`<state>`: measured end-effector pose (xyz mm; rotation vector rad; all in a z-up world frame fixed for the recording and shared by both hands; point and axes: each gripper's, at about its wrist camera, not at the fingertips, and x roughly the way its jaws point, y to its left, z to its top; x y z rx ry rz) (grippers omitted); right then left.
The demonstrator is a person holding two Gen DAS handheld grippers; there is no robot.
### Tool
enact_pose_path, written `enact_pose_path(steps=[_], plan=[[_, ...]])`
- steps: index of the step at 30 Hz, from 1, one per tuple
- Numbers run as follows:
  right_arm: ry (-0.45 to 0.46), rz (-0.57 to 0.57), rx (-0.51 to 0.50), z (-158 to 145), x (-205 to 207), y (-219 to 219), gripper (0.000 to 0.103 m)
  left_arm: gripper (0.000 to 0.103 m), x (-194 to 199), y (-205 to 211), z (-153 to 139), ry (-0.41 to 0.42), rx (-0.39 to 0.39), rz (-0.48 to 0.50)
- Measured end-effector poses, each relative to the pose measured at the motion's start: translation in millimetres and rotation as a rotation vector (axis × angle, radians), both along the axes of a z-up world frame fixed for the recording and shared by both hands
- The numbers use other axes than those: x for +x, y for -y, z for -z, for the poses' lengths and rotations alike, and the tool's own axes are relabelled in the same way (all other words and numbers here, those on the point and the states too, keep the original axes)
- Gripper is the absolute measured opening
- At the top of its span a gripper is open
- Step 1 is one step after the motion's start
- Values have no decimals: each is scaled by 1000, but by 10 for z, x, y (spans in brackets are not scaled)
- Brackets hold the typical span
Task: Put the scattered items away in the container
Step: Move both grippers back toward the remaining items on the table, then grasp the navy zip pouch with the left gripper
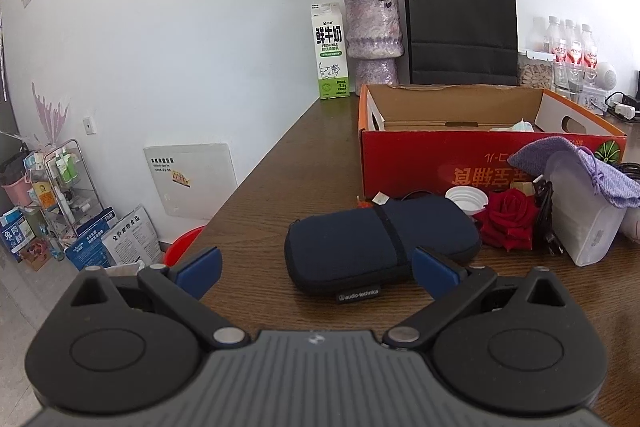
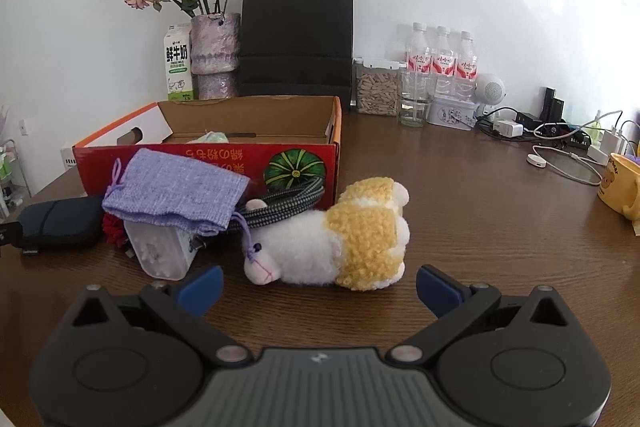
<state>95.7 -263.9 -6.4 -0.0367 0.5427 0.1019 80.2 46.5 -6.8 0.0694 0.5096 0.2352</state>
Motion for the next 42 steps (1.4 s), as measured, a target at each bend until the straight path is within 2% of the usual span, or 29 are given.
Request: enact_pose_path(steps=[8, 13, 17, 22, 24, 27, 28, 29, 31, 37, 39, 41, 42], plan=[[11, -17, -27, -30, 160, -65, 103, 103, 159, 55, 25, -23, 10, 25], [-4, -18, -29, 13, 208, -87, 103, 103, 293, 71, -34, -5, 20, 43], [-7, -14, -25, 26, 218, -84, 103, 103, 552, 31, -58, -1, 33, 20], [-9, -8, -22, 36, 214, -61, 103, 103, 792, -127, -19, -19, -4, -15], [-14, -2, -22, 47, 220, -47, 103, 93, 845, -189, 16, -36, -1, -35], [-21, 2, -18, 67, 220, -32, 103, 64, 871, -318, 84, -76, -47, -31], [-22, 2, -17, 71, 218, -32, 103, 46, 867, -356, 102, -100, -71, -18], [-24, 1, -17, 76, 214, -34, 103, 34, 858, -384, 127, -125, -94, -4], [-26, 0, -16, 84, 211, -40, 103, 27, 803, -408, 173, -155, -116, 23], [-27, 1, -16, 87, 193, -40, 103, 29, 439, -342, 176, -167, -157, 83], [-27, 2, -15, 86, 188, -36, 103, 38, 344, -294, 157, -162, -164, 112], [-27, 2, -15, 86, 186, -35, 103, 59, 287, -242, 111, -132, -142, 105], [-27, 1, -16, 85, 183, -36, 103, 65, 269, -223, 81, -113, -139, 108]])
